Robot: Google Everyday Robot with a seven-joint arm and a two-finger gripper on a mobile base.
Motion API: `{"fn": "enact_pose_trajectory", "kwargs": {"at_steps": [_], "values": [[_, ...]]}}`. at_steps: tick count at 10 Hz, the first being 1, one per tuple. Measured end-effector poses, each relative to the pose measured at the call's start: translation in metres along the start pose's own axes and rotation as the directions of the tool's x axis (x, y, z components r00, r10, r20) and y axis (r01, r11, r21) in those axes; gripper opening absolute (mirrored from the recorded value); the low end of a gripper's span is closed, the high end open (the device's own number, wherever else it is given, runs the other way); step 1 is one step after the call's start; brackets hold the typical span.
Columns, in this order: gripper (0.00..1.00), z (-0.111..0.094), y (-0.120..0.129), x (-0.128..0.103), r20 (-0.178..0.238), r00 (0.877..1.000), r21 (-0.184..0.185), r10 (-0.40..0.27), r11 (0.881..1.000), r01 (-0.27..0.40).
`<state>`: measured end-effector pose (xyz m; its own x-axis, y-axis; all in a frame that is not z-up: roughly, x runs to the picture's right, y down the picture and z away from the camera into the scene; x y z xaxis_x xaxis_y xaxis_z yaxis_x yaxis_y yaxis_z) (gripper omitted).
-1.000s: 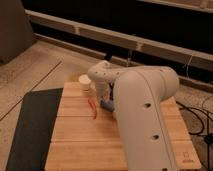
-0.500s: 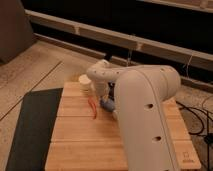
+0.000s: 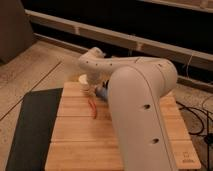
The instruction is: Place the white sponge in the ceramic bowl
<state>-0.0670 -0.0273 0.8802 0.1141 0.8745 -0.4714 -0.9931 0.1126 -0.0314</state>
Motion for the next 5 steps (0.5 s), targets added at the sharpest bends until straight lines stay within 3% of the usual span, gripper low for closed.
{"fn": "enact_pose_trajectory", "kwargs": {"at_steps": [2, 5], "values": [[0.00, -0.022, 0.000, -0.019, 0.049, 0.999, 0.028, -0.023, 0.999, 0.021], [0.00, -0.049, -0.047, -0.042, 0.108, 0.993, 0.127, -0.043, 0.992, 0.029]]}}
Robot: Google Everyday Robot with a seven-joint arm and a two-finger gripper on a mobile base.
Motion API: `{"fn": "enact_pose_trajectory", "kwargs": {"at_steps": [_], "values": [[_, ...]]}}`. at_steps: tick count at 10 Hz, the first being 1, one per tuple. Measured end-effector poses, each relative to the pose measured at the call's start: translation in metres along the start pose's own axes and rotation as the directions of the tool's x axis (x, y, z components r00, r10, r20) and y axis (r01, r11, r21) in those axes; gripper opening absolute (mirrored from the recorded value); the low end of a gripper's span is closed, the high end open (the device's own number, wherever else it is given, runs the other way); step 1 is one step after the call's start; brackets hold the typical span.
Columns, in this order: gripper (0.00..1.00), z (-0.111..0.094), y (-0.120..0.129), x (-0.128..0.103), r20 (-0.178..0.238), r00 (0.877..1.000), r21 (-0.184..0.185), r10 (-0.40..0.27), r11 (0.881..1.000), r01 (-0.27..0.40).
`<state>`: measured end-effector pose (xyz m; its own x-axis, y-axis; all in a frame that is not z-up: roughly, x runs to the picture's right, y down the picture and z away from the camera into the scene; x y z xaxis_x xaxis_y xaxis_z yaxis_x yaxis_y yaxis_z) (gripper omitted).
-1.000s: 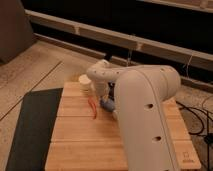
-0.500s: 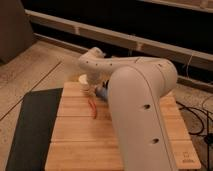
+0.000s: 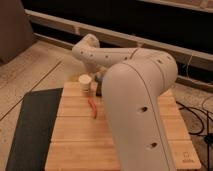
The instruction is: Place the white sponge in the ceramic bowl
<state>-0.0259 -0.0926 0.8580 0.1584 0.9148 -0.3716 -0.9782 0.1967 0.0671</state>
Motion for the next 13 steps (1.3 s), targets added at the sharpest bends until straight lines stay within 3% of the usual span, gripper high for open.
{"fn": "enact_pose_trajectory", "kwargs": {"at_steps": [2, 3, 6, 11, 13], "values": [[0.00, 0.006, -0.044, 0.003, -0.004, 1.000, 0.045, 0.028, 0.999, -0.028], [0.00, 0.010, -0.055, 0.006, -0.008, 0.999, 0.052, 0.040, 0.998, -0.040], [0.00, 0.050, -0.098, 0.027, -0.052, 0.991, 0.028, 0.125, 0.992, -0.124], [0.00, 0.115, -0.091, 0.051, -0.147, 0.979, -0.062, 0.140, 0.987, -0.150], [0.14, 0.128, -0.086, 0.051, -0.179, 0.979, -0.075, 0.098, 0.991, -0.113]]}}
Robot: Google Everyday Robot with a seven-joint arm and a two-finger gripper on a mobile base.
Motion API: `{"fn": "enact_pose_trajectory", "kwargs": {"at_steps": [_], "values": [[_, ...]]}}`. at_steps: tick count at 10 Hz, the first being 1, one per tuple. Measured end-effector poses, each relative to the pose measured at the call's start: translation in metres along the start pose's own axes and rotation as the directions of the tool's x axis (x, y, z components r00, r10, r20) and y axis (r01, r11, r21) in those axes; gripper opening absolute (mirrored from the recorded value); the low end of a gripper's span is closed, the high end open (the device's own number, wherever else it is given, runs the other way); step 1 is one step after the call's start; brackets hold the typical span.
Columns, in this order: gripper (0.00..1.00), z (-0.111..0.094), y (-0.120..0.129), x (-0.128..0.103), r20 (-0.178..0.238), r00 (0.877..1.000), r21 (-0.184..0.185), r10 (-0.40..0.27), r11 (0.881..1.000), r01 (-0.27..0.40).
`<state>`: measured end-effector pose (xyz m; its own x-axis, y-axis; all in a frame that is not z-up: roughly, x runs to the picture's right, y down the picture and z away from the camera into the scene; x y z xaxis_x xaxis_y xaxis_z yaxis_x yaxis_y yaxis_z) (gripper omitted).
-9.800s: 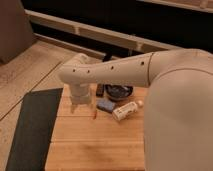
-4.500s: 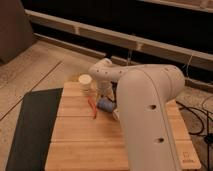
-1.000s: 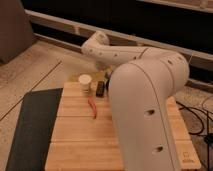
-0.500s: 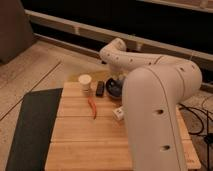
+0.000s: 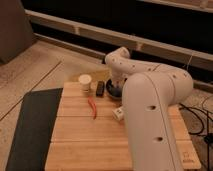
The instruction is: Place the white sponge in the ceramic bowl
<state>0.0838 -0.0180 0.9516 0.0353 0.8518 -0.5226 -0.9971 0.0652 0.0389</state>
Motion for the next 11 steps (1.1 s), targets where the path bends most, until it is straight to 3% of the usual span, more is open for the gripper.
{"fn": "enact_pose_trajectory", "kwargs": {"at_steps": [6, 7, 11], "values": [[0.74, 0.006, 0.039, -0.007, -0.032, 0.996, -0.043, -0.082, 0.996, 0.081], [0.80, 0.006, 0.040, -0.007, -0.034, 0.996, -0.043, -0.086, 0.995, 0.085], [0.80, 0.004, 0.040, -0.008, -0.034, 0.996, -0.043, -0.084, 0.996, 0.082]]}}
